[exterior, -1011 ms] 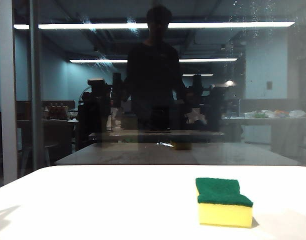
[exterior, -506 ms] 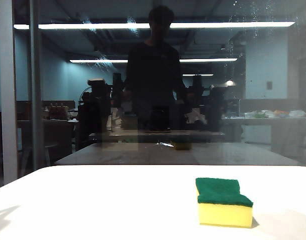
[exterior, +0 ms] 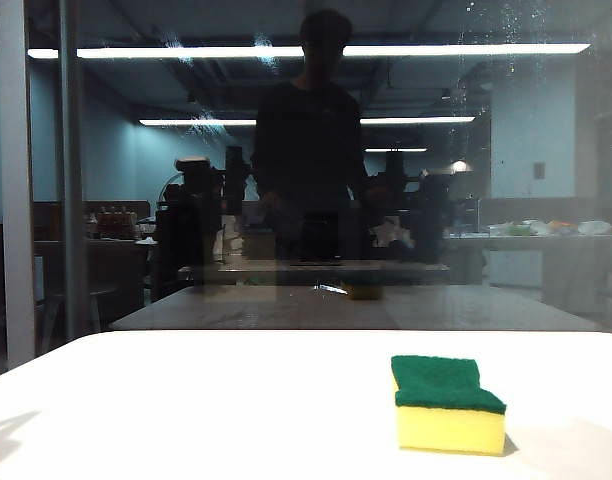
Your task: Reach upward to find where there is water on the glass, pick up the sponge from the table, dry the water, and finally place the sponge back on the table.
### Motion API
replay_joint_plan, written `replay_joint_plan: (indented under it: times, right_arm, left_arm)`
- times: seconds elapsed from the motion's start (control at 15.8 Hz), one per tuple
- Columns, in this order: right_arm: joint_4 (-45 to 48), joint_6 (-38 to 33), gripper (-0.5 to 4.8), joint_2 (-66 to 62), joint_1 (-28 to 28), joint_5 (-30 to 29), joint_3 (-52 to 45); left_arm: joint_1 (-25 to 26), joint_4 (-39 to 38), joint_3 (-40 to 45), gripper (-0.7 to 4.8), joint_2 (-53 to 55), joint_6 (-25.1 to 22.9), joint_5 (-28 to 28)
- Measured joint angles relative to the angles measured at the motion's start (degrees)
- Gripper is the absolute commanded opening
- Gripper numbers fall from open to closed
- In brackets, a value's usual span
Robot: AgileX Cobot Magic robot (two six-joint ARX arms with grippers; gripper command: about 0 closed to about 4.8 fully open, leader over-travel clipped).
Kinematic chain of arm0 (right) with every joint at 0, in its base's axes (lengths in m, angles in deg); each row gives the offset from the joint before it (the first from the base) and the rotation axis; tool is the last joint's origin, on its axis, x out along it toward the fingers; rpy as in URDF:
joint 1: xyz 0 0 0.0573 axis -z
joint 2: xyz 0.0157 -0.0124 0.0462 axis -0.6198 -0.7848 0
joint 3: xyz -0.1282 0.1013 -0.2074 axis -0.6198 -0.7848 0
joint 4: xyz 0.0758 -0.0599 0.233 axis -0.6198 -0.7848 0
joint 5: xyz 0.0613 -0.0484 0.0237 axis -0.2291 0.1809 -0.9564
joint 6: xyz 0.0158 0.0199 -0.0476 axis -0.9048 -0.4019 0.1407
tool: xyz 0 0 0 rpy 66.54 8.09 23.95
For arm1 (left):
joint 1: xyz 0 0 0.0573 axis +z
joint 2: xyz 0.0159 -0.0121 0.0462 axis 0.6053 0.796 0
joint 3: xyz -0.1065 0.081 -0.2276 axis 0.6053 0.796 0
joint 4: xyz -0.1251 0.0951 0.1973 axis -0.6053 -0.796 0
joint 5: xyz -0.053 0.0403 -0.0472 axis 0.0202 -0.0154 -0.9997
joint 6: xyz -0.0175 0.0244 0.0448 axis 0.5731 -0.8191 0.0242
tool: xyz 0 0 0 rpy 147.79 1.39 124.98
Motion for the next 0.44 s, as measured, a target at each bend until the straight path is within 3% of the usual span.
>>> replay_joint_plan:
  times: [0.44]
  right_arm:
    - [-1.25, -0.02, -0.05, 0.00, 0.00, 0.00, 0.00]
  left_arm:
    - [0.00, 0.00, 0.00, -0.06, 0.00, 0.00, 0.00]
